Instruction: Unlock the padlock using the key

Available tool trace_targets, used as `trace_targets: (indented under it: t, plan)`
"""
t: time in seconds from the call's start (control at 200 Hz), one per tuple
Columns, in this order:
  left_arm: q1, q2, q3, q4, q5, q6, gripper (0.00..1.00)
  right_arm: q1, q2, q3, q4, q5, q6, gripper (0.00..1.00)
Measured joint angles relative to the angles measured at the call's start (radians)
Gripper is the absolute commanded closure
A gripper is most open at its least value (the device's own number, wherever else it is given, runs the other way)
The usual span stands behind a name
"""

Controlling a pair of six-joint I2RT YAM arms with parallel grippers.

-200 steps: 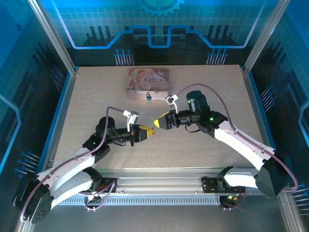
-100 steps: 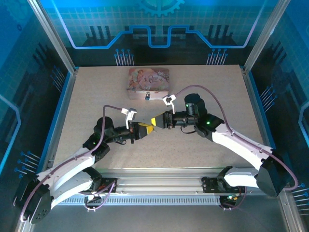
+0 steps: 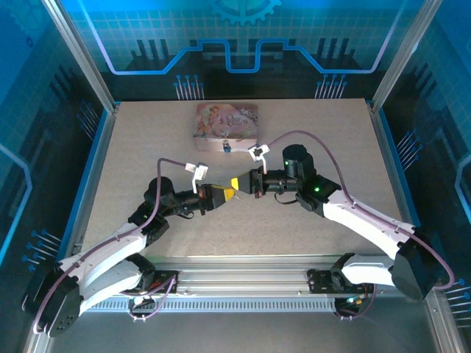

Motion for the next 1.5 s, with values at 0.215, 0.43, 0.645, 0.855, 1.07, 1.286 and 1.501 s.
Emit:
trace_targets:
  t: [0.215, 0.43, 0.645, 0.855, 1.07, 1.286, 1.501]
  plan:
    - [0.003, -0.060, 0.004, -0.174, -0.092, 0.076, 0.29, -0.001, -0.009, 0.052, -0.175, 0.014, -0.155, 1.00]
    - [0.003, -0.121, 0.089, -0.428, -0.213, 0.183, 0.18, -0.007, 0.029, 0.283, -0.505, 0.064, -0.450, 1.00]
    - [0.003, -0.085, 0.181, -0.527, -0.157, 0.349, 0.33, -0.047, 0.096, 0.340, -0.632, -0.003, -0.589, 1.00]
    - [0.003, 0.007, 0.174, -0.418, -0.025, 0.374, 0.50, -0.049, 0.153, 0.372, -0.660, -0.100, -0.630, 1.00]
    - [0.003, 0.038, 0.136, -0.243, 0.042, 0.333, 0.57, -0.049, 0.156, 0.372, -0.633, -0.156, -0.617, 1.00]
    - [0.010, 0.040, 0.111, -0.156, 0.061, 0.298, 0.70, -0.069, 0.151, 0.356, -0.568, -0.170, -0.575, 1.00]
    - [0.031, 0.042, 0.074, -0.062, 0.071, 0.225, 0.77, -0.077, 0.123, 0.314, -0.511, -0.170, -0.525, 1.00]
